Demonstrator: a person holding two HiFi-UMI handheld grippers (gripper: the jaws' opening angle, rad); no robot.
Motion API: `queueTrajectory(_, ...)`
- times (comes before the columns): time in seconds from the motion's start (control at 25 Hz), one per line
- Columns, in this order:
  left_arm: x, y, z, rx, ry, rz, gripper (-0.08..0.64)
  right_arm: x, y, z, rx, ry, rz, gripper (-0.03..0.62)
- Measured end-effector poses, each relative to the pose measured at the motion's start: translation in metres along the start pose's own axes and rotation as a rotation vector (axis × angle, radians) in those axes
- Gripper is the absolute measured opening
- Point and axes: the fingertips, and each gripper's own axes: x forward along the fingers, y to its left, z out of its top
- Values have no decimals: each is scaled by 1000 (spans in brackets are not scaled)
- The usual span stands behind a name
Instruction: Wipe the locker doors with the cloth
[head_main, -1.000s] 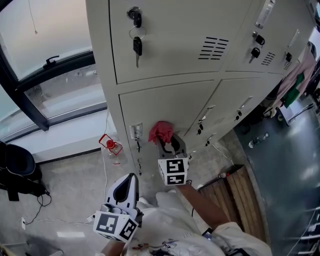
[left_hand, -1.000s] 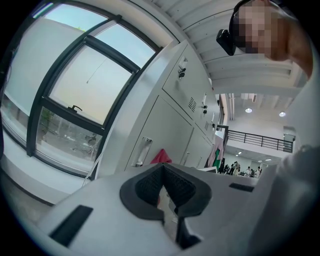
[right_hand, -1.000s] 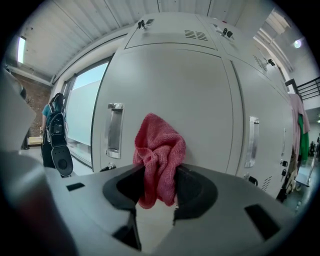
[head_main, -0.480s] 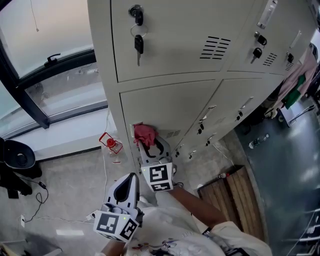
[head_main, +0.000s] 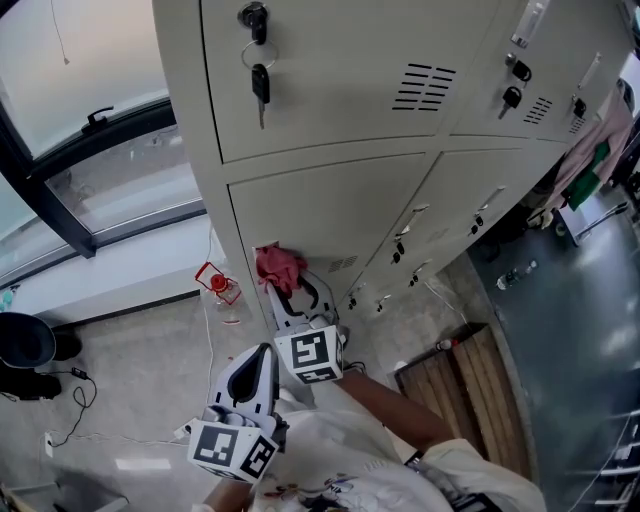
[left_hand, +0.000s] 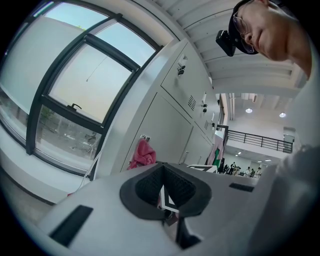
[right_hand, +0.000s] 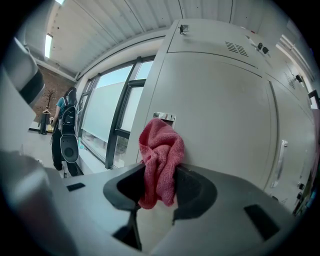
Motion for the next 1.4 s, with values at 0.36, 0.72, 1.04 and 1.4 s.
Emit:
queueTrajectory(0.36,3,5,0,4,6,12,3,-2,-29,-26,33,45,-43,156)
queueTrajectory(0.72,11,2,0,5,17,-1,3,-7,-59,-50,38,96,-98,156)
queueTrajectory(1.04,15,1,-2,9,27,-5,3,-10,-85,-72,71,128,-151,157)
queueTrajectory(1.4,15,0,-2,16,32,-9,3,-18,-126,-106,104,186,-240,158)
